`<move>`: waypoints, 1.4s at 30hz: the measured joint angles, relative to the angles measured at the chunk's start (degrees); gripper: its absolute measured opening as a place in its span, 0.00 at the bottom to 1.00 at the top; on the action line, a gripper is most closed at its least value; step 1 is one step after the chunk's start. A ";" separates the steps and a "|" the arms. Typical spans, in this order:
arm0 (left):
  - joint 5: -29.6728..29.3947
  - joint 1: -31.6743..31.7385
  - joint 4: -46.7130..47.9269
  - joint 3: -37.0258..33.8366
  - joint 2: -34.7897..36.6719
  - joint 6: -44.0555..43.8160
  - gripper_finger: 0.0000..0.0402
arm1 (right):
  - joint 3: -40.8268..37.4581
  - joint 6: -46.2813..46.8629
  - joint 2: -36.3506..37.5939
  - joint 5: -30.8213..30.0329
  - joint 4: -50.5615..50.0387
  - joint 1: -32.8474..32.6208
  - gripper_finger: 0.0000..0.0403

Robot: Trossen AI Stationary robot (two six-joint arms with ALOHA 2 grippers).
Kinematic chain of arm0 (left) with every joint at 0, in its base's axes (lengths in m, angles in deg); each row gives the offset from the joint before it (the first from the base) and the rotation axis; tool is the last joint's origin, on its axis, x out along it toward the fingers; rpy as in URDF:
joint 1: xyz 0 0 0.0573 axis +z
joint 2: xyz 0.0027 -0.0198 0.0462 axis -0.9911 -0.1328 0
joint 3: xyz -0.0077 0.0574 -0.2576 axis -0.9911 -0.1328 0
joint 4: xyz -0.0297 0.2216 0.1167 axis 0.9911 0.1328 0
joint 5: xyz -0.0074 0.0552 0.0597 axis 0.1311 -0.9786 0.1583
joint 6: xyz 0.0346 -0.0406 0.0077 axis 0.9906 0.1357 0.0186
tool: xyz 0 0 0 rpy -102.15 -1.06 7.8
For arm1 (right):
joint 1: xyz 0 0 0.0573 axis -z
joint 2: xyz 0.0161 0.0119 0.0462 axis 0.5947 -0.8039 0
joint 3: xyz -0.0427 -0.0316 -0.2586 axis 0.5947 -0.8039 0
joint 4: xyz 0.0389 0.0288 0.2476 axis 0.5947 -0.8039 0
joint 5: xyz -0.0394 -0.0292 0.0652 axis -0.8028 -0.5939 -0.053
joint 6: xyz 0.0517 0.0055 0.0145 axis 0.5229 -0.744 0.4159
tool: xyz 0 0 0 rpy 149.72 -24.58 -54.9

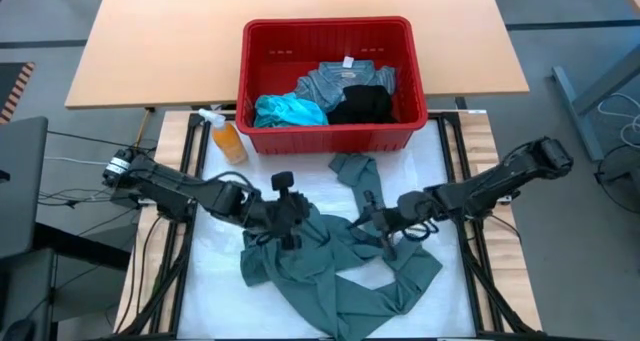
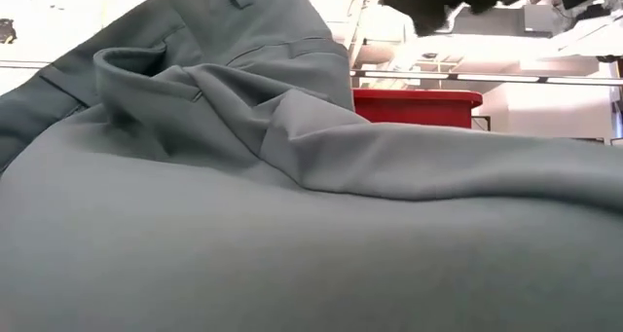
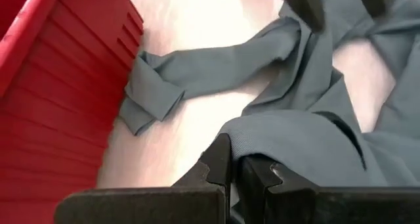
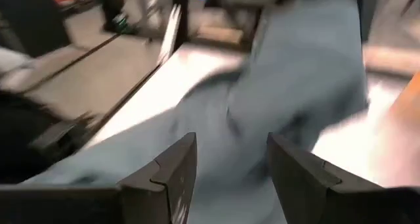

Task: Fold Laundry from Bin
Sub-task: Remove the gray pants from the red bin on the table

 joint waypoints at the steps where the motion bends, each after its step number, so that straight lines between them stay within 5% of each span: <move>1: 0.59 0.37 0.20 0.26 0.01 0.74 0.00 | 0.02 -2.81 -2.39 -2.30 4.85 -0.70 0.51; 4: 0.45 0.66 2.84 1.25 0.01 2.05 0.00 | 0.51 -8.08 -10.03 -9.11 18.13 -1.88 0.51; 8: -1.17 0.60 6.91 1.80 0.16 0.72 0.00 | 4.76 -8.98 -16.85 -13.56 23.58 -1.92 0.51; 23: -1.26 0.82 10.32 1.80 0.16 -1.09 0.00 | 28.68 -9.23 -30.91 -16.02 4.41 -2.09 0.51; 36: -0.23 0.63 12.67 1.80 0.16 -2.14 0.00 | 31.71 -12.35 -33.60 -30.61 3.74 -3.20 0.51; 42: -0.28 0.60 12.69 1.78 0.16 -2.09 0.00 | 31.71 -7.94 -33.93 -26.94 2.32 -1.48 0.51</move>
